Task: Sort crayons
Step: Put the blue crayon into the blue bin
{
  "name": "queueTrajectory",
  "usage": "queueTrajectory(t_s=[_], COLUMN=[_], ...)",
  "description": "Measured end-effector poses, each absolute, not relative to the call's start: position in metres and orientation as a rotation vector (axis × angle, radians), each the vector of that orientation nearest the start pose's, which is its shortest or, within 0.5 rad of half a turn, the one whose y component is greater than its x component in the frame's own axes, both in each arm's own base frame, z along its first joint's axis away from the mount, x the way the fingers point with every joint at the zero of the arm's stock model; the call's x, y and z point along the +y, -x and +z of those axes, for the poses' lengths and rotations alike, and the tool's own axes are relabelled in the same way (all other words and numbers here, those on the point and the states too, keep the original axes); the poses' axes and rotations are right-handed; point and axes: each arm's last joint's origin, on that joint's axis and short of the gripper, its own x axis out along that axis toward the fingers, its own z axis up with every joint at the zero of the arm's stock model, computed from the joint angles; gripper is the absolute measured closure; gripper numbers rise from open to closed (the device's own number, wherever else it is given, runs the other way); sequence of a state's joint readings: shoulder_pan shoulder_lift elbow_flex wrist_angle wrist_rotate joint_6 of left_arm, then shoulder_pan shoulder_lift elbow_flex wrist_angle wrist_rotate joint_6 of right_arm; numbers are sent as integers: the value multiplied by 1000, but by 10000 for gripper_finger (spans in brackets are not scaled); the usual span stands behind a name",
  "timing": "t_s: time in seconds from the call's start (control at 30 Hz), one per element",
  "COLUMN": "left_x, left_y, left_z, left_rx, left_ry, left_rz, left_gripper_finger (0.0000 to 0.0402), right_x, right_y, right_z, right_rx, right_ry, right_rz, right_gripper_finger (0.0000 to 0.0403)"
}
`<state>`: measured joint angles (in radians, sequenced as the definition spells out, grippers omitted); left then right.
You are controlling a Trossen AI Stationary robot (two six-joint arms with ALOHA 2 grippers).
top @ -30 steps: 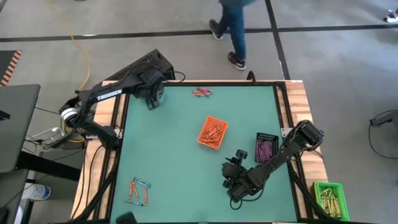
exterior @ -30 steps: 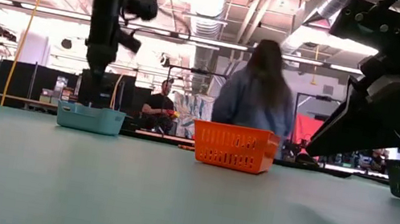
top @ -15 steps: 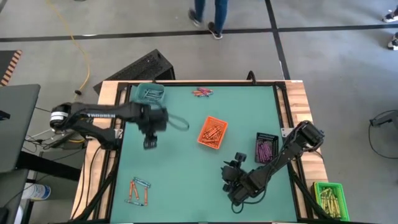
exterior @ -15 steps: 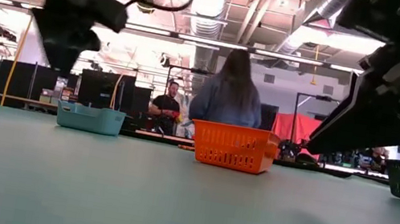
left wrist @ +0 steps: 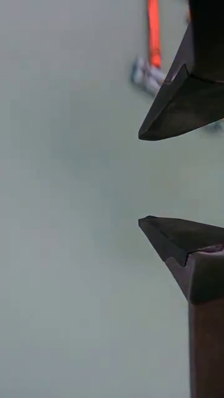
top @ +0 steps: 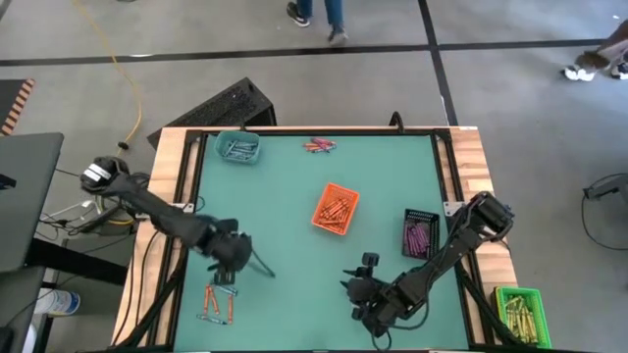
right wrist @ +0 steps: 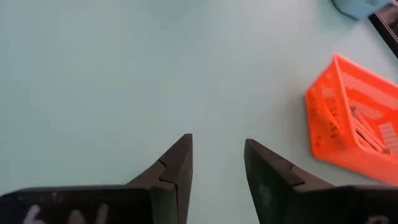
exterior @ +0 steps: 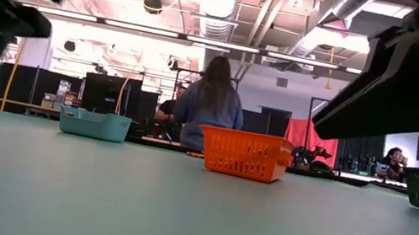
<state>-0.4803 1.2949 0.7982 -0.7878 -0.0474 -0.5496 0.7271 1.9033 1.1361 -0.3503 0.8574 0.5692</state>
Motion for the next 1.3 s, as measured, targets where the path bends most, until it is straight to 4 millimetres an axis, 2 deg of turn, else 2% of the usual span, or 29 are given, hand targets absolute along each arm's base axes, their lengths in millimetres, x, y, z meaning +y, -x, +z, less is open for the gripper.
queueTrajectory(t_s=[0.3, 0.57, 0.9, 1.3], left_x=[-159, -192, -211, -214], left_y=[-170, -135, -101, -95], left_z=[206, 208, 210, 211], left_rx=[1119, 1032, 938, 906], left_ry=[191, 266, 332, 345], left_rz=[-59, -49, -40, -35], left_gripper_finger=[200, 200, 200, 200], right_x=[230, 233, 235, 235], right_y=[-287, -291, -292, -292], right_z=[150, 153, 154, 154], right_rx=[680, 640, 634, 637], right_ry=[238, 185, 148, 146], right_rz=[-287, -271, -244, -239], right_gripper_finger=[258, 258, 258, 258])
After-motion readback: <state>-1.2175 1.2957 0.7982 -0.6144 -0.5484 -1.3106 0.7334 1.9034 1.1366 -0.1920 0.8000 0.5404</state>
